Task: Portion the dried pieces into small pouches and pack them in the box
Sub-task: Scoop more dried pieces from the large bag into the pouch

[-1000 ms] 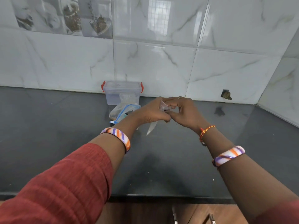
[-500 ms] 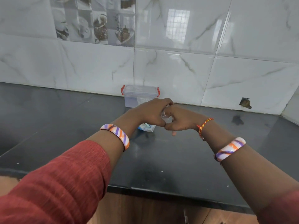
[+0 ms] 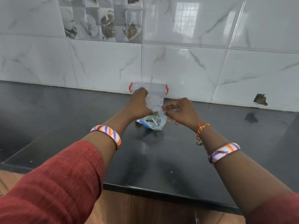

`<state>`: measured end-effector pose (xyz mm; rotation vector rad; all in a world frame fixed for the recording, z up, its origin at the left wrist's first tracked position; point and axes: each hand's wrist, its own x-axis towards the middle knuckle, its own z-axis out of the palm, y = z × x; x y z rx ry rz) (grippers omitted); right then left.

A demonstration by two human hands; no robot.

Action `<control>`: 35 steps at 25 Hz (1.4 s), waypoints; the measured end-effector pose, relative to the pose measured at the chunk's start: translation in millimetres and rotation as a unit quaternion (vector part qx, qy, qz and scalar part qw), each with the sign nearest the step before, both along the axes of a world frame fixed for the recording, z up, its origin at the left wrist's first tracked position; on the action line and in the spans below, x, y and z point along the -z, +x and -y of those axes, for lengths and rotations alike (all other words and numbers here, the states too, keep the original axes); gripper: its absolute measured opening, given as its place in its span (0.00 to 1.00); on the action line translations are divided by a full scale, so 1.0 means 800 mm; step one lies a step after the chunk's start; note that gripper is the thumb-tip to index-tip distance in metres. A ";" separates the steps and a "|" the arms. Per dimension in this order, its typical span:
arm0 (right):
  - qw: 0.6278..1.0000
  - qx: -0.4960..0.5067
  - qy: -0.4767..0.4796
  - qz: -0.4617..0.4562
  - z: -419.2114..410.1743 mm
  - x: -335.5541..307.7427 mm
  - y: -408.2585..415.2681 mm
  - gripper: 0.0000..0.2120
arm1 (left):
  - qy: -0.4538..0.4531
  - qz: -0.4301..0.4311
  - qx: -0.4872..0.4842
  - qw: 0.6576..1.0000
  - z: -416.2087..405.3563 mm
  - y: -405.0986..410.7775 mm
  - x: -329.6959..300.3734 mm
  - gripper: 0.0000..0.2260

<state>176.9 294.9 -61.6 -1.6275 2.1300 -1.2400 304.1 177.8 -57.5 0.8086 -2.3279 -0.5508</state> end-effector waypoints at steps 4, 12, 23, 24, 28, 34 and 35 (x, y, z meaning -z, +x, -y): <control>0.996 0.039 0.079 -0.011 0.027 0.052 -0.002 0.09 | 0.065 -0.006 -0.035 0.997 0.017 -0.004 0.019 0.13; 0.968 0.172 0.157 -0.099 0.087 0.093 0.015 0.15 | 0.117 0.004 -0.009 0.993 0.039 -0.009 0.039 0.19; 0.972 0.223 0.056 -0.046 0.085 0.080 0.013 0.10 | 0.170 -0.042 -0.001 0.985 0.058 -0.002 0.057 0.20; 0.972 0.220 0.054 -0.062 0.083 0.077 0.014 0.11 | 0.187 -0.062 -0.028 0.980 0.060 -0.003 0.056 0.21; 0.968 0.204 0.061 -0.136 0.081 0.068 0.018 0.10 | 0.139 -0.024 -0.060 0.988 0.057 -0.018 0.064 0.29; 0.943 0.140 0.132 -0.272 0.079 0.063 0.028 0.12 | 0.131 -0.010 -0.178 0.975 0.050 -0.035 0.080 0.26; 0.936 0.129 0.143 -0.294 0.081 0.061 0.029 0.13 | 0.130 -0.006 -0.186 0.974 0.051 -0.034 0.078 0.23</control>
